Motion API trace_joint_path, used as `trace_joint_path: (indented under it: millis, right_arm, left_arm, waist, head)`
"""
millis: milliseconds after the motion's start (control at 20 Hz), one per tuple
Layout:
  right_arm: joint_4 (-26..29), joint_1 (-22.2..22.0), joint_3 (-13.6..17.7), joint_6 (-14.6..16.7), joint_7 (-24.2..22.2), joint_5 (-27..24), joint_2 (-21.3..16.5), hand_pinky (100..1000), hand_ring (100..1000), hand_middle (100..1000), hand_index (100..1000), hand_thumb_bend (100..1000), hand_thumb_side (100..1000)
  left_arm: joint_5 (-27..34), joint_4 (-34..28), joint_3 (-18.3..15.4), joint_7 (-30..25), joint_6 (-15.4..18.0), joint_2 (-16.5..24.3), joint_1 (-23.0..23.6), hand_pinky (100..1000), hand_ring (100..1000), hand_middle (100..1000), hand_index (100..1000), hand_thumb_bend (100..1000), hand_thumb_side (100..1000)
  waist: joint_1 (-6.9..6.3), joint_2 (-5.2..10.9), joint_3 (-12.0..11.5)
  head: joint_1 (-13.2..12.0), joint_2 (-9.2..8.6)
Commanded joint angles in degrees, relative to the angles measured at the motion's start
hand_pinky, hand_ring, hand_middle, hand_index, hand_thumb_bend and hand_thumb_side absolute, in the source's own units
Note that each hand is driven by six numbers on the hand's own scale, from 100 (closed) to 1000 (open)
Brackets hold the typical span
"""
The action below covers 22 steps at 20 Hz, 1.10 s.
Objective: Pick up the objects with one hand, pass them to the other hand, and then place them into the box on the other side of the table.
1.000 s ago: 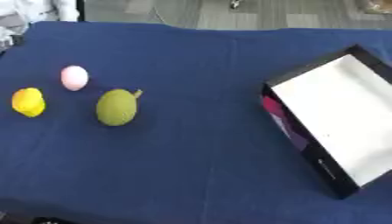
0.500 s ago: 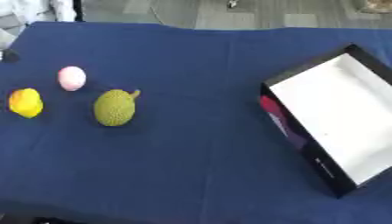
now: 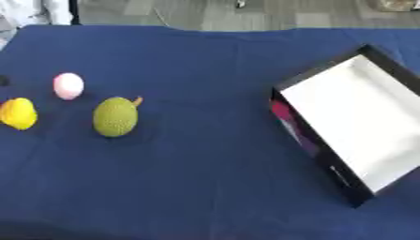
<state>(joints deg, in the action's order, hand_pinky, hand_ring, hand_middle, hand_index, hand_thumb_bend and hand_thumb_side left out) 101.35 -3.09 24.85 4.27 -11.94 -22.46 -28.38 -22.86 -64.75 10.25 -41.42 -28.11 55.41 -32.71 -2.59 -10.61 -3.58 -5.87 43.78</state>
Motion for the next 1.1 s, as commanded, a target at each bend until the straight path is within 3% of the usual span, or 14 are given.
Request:
trace_joint_path:
  millis: [50, 400, 1100]
  right_arm:
    - [0.5, 0.3, 0.2, 0.0, -0.3, -0.1, -1.9, 1000, 1000, 1000, 1000, 100, 622]
    - [0.4, 0.1, 0.1, 0.0, -0.5, 0.0, -2.0, 1000, 1000, 1000, 1000, 100, 623]
    - [0.2, -0.2, 0.0, 0.2, -0.7, 0.4, -2.0, 1000, 1000, 1000, 1000, 100, 623]
  left_arm:
    - [-3.2, 0.9, 1.4, -4.3, -0.3, 1.9, -1.4, 885, 875, 853, 863, 918, 465]
    - [-7.8, 0.4, 0.3, -8.9, 0.8, 0.9, -1.3, 882, 871, 847, 851, 911, 437]
    - [-6.5, 1.4, 0.7, -4.9, -0.2, -0.9, -1.0, 870, 860, 829, 829, 825, 365]
  waist:
    - [-0.69, 0.45, 0.0]
    - [-0.79, 0.69, -0.1]
    - [-0.68, 0.62, -0.3]
  head:
    - [0.1, 0.33]
    - [-0.1, 0.33]
    - [-0.3, 0.33]
